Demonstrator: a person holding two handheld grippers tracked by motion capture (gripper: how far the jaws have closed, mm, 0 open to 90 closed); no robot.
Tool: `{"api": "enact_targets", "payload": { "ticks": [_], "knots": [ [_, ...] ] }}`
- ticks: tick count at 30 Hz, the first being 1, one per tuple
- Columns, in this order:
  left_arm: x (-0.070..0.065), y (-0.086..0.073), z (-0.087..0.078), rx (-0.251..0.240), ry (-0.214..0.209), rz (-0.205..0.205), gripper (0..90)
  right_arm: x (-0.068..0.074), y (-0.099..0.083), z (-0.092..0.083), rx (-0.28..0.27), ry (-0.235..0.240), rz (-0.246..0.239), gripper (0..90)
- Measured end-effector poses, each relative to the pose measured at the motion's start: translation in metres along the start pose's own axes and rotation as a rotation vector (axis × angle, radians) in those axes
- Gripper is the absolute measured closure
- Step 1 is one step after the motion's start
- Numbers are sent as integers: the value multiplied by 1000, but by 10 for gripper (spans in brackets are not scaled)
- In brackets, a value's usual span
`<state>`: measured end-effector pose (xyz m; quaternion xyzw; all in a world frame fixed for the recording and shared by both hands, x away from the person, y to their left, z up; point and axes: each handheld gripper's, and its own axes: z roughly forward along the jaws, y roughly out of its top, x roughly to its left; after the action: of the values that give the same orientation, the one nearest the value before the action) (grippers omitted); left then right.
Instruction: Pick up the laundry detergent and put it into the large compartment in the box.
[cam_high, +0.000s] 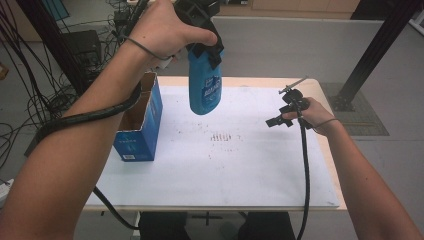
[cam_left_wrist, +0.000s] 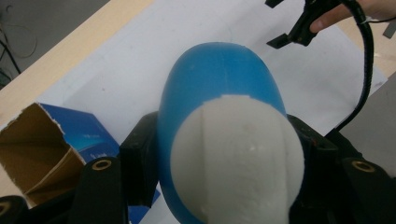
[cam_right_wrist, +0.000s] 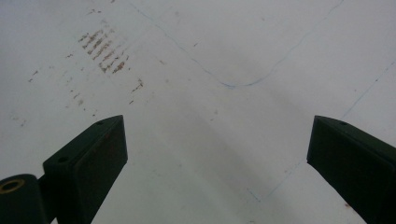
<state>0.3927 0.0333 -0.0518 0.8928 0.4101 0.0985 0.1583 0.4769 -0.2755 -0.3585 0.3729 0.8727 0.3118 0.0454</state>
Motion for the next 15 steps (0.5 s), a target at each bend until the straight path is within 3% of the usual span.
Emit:
{"api": "enact_targets", "payload": {
  "ticks": [6, 8, 15],
  "knots": [
    [14, -5, -4, -7, 11, -50, 378, -2, -1, -1, -4, -4, 4, 45],
    [26, -9, -8, -7, 16, -78, 378, -2, -1, -1, -4, -2, 8, 45],
    [46, -16, -13, -6, 33, -140, 378, -3, -1, -1, -9, -1, 7, 45]
  ]
}}
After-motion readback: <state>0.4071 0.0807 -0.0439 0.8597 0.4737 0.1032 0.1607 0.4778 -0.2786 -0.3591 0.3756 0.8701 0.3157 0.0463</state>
